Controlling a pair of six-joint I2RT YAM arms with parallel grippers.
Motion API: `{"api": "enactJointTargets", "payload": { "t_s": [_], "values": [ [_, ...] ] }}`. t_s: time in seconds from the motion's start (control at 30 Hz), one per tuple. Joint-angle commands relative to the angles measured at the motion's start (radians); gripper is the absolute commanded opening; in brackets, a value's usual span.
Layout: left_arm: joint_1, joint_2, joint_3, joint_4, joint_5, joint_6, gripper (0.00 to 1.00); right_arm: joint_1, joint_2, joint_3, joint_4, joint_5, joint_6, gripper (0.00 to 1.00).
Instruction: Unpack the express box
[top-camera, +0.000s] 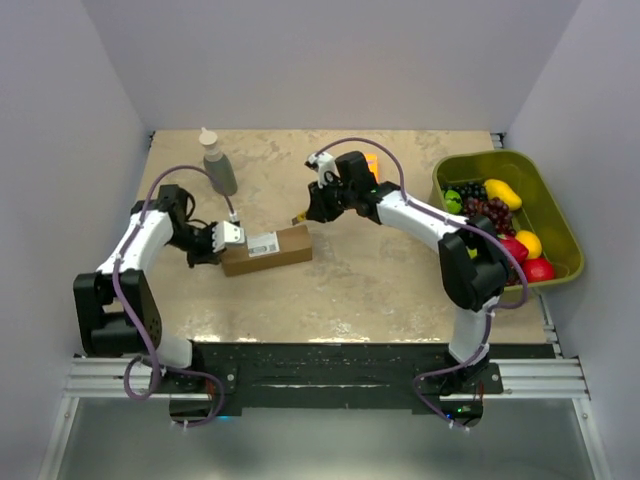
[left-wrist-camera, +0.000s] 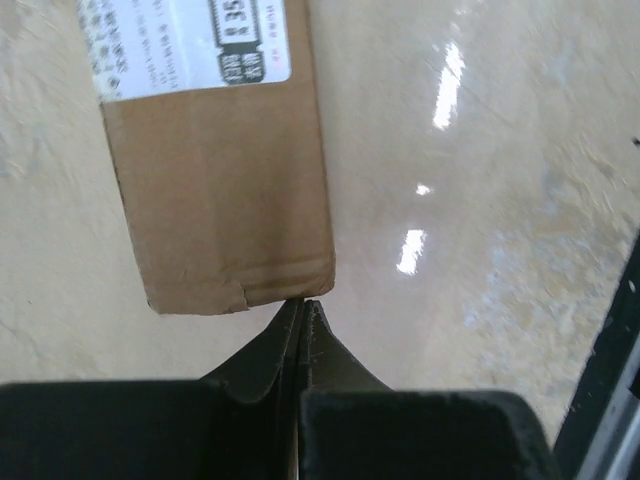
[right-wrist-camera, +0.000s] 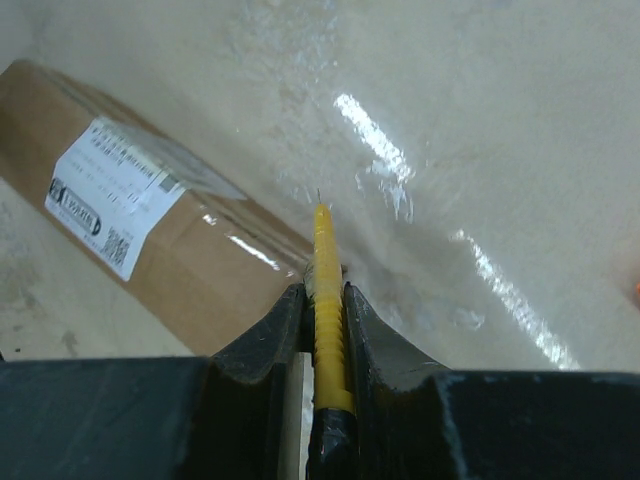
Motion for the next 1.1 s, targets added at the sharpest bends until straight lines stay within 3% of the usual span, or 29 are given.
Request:
{"api": "enactJointTargets", "payload": {
  "t_s": [0.0, 0.2, 0.3, 0.4, 0.5, 0.53, 0.73, 0.9, 1.03, 1.07],
  "values": [
    [-0.069, 0.107, 0.094, 0.22, 0.076, -0.147, 0.0, 0.002, -0.174, -0.094, -0.018, -0.007, -0.036, 0.0],
    [-0.166, 0.263, 0.229, 0.435, 0.063, -0.352, 0.0, 0.008, -0.401, -0.256, -0.127, 0.021, -0.091, 0.0],
    [-0.204, 0.348, 0.329, 0.437, 0.097, -0.42, 0.0, 0.01, -0.469, -0.304, -0.191, 0.074, -0.142, 0.0],
    [-0.232, 0.391, 0.374, 0.405, 0.129, -0.446, 0.07, 0.008, -0.492, -0.289, -0.236, 0.117, -0.191, 0.0],
    [-0.234, 0.386, 0.355, 0.39, 0.131, -0.498, 0.2, -0.005, -0.491, -0.283, -0.184, 0.206, -0.153, 0.0],
    [-0.232, 0.377, 0.343, 0.402, 0.116, -0.564, 0.28, -0.013, -0.486, -0.261, -0.169, 0.238, -0.134, 0.0],
    [-0.149, 0.233, 0.246, 0.518, 0.085, -0.915, 0.55, -0.022, -0.345, -0.066, -0.104, 0.3, -0.101, 0.0],
    [-0.079, 0.21, 0.292, 0.567, 0.264, -1.115, 0.69, -0.022, -0.194, 0.117, -0.121, 0.291, -0.104, 0.0],
    [-0.076, 0.239, 0.265, 0.644, 0.356, -1.258, 0.82, -0.033, -0.169, 0.11, -0.057, 0.269, -0.131, 0.0],
    [-0.076, 0.263, 0.251, 0.673, 0.375, -1.294, 0.98, -0.041, -0.166, 0.093, -0.025, 0.251, -0.125, 0.0]
  ]
}}
